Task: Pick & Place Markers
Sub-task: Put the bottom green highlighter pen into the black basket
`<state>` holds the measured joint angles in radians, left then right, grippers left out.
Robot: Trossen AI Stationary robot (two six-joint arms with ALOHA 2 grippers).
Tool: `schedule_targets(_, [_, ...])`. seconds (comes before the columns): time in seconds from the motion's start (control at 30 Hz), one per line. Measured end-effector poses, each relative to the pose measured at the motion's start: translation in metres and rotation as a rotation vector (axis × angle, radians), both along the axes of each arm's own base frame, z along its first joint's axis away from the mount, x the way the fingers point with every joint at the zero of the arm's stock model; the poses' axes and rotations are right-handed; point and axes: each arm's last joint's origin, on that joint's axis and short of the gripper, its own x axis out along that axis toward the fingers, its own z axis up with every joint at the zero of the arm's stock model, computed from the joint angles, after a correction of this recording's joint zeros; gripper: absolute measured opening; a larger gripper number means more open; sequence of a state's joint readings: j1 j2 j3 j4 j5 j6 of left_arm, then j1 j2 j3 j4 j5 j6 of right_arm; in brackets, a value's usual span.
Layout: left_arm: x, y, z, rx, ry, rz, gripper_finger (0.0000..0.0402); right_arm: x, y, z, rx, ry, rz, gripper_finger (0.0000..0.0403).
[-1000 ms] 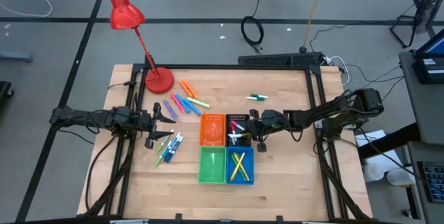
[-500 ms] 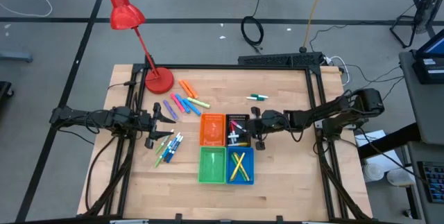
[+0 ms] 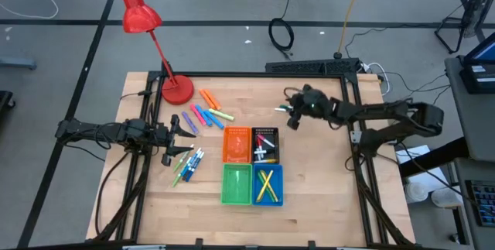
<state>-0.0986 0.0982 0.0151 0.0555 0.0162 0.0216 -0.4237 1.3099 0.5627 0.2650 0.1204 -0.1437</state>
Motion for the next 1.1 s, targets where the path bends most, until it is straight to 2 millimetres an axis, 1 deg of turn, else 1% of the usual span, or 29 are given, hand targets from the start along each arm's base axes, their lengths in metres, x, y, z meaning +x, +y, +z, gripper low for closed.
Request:
schedule_targets(0.1, [0.0, 0.0, 0.0, 0.0, 0.0, 0.0, 0.0212, -0.012, -0.01, -0.017, 0.053, 0.043, 0.024, 0.0168])
schedule_targets(0.2, [0.0, 0.0, 0.0, 0.0, -0.001, 0.0, 0.0212, -0.019, -0.013, -0.029, 0.095, 0.067, 0.055, 0.0176])
schedule_targets(0.37, [0.0, 0.0, 0.0, 0.0, 0.0, 0.0, 0.0212, -0.017, -0.015, -0.039, 0.113, 0.091, 0.067, 0.0171])
schedule_targets(0.63, [0.0, 0.0, 0.0, 0.0, 0.0, 0.0, 0.0212, -0.008, -0.021, -0.061, 0.129, 0.127, 0.068, 0.0165])
schedule_targets(0.83, [0.0, 0.0, 0.0, 0.0, 0.0, 0.0, 0.0212, -0.005, -0.024, -0.069, 0.137, 0.153, 0.07, 0.0164])
schedule_targets(1.1, [0.0, 0.0, 0.0, 0.0, 0.0, 0.0, 0.0212, -0.004, -0.022, -0.07, 0.163, 0.153, 0.107, 0.015])
